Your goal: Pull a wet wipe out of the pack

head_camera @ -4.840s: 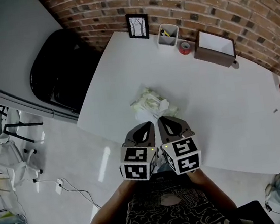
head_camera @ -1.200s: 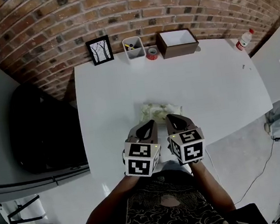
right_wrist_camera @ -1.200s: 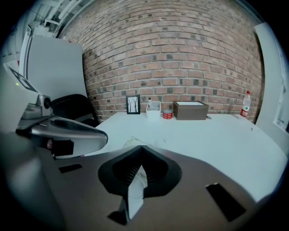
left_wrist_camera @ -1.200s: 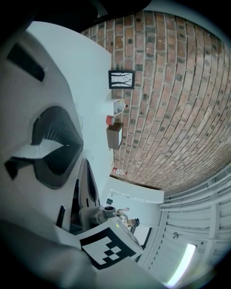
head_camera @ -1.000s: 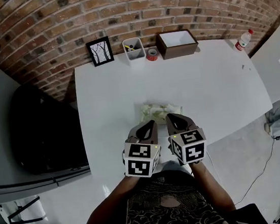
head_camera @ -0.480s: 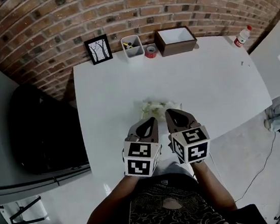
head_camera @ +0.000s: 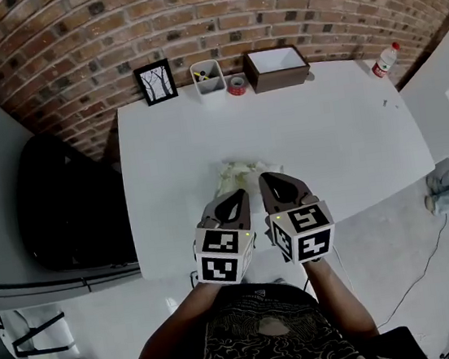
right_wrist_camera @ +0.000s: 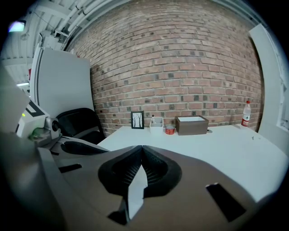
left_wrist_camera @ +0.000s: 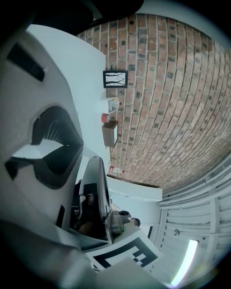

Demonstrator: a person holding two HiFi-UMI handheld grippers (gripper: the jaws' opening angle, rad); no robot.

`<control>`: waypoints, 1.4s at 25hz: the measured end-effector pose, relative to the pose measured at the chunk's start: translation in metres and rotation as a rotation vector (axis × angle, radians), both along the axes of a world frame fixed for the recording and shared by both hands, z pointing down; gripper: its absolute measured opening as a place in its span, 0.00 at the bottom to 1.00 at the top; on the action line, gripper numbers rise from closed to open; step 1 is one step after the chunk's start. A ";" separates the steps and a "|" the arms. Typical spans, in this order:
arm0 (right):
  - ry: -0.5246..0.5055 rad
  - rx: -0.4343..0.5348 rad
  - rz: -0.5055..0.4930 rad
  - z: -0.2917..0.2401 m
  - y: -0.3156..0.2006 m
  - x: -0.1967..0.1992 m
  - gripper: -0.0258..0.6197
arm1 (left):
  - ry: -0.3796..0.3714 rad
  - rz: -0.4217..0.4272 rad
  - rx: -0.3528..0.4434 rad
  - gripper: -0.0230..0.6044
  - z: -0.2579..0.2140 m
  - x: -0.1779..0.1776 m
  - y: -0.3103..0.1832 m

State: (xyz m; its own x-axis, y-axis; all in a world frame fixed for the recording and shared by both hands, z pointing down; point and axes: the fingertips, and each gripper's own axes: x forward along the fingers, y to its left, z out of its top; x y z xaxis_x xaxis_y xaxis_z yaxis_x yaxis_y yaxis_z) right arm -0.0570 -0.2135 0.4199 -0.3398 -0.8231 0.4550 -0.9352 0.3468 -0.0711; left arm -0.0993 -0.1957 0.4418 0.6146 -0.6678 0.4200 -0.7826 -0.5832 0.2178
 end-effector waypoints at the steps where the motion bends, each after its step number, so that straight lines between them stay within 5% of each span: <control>1: -0.002 0.003 -0.007 -0.001 0.002 0.001 0.07 | -0.001 -0.006 0.004 0.06 -0.002 0.001 0.002; 35: -0.041 0.070 -0.202 -0.023 0.094 0.023 0.07 | -0.038 -0.189 0.095 0.06 -0.033 0.033 0.079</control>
State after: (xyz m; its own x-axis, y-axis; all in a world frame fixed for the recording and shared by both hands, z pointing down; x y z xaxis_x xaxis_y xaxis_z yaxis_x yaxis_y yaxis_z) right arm -0.0337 -0.1198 0.3972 -0.5182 -0.7658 0.3809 -0.8431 0.5321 -0.0771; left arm -0.0662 -0.1171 0.4089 0.4592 -0.8074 0.3705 -0.8867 -0.4415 0.1370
